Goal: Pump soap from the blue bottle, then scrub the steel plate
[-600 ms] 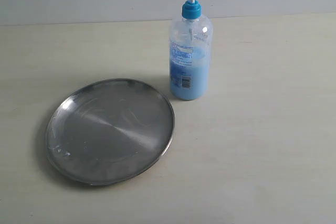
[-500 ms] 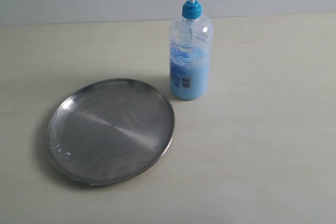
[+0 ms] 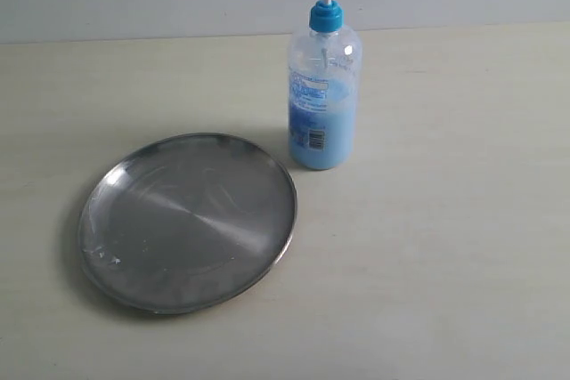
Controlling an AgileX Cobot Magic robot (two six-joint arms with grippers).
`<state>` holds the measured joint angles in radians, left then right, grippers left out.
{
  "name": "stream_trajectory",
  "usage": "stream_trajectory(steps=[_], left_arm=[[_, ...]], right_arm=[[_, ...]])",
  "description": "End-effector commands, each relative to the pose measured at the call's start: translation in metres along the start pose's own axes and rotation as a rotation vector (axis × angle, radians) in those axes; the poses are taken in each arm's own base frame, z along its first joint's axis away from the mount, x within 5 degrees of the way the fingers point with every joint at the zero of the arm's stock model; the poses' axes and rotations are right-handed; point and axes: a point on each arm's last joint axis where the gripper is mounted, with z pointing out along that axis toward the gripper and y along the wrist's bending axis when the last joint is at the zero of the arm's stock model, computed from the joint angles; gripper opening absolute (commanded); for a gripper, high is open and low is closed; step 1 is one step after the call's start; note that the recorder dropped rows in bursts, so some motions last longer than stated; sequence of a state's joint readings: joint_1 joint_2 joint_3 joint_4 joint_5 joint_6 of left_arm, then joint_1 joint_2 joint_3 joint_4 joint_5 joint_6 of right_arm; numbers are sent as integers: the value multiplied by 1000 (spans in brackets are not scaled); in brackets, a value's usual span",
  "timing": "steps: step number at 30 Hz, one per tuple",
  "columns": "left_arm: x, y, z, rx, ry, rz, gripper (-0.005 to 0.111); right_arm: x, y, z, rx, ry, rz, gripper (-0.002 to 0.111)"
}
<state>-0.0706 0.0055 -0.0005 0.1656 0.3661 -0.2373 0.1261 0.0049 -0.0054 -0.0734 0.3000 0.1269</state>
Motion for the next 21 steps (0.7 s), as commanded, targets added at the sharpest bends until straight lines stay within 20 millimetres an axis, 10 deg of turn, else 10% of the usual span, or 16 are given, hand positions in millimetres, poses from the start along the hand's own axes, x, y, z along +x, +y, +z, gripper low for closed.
stream_trajectory(steps=[1, 9, 21], left_arm=[[-1, 0, 0, -1, -13, 2, 1], [-1, 0, 0, -1, -13, 2, 1], [-1, 0, 0, -1, -13, 2, 1]], right_arm=[[0, 0, 0, -3, -14, -5, 0], [-2, 0, -1, -2, -12, -5, 0], [-85, 5, -13, -8, -119, -2, 0]])
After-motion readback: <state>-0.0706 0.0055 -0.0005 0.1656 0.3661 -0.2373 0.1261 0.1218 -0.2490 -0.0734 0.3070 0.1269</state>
